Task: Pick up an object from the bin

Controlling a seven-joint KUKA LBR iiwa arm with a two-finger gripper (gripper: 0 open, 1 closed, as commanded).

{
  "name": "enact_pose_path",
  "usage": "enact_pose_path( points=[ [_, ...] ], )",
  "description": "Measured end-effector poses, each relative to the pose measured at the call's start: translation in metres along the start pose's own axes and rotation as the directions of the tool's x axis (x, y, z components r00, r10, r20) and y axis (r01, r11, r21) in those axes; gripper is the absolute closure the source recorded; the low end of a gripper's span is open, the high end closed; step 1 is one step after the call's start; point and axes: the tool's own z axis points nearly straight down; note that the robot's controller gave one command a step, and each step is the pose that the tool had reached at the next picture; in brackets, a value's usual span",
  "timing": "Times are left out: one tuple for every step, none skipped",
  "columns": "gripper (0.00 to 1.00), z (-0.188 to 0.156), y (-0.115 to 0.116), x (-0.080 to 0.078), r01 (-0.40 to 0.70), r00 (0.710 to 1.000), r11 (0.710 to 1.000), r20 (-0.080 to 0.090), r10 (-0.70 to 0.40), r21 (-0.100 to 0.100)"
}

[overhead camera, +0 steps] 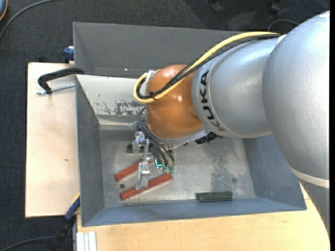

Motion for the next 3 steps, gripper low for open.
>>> enact_pose_path(
  points=[
    [0.0, 0.003, -0.042, -0.03, 0.215, 0.977, 0.977, 0.012, -0.215, 0.002],
    [0.0, -0.003, -0.04, -0.071, 0.446, 0.895, 0.895, 0.014, -0.446, 0.004],
    [0.0, 0.004, -0.035, -0.066, 0.488, 0.873, 0.873, 0.009, -0.488, 0.003]
  ],
)
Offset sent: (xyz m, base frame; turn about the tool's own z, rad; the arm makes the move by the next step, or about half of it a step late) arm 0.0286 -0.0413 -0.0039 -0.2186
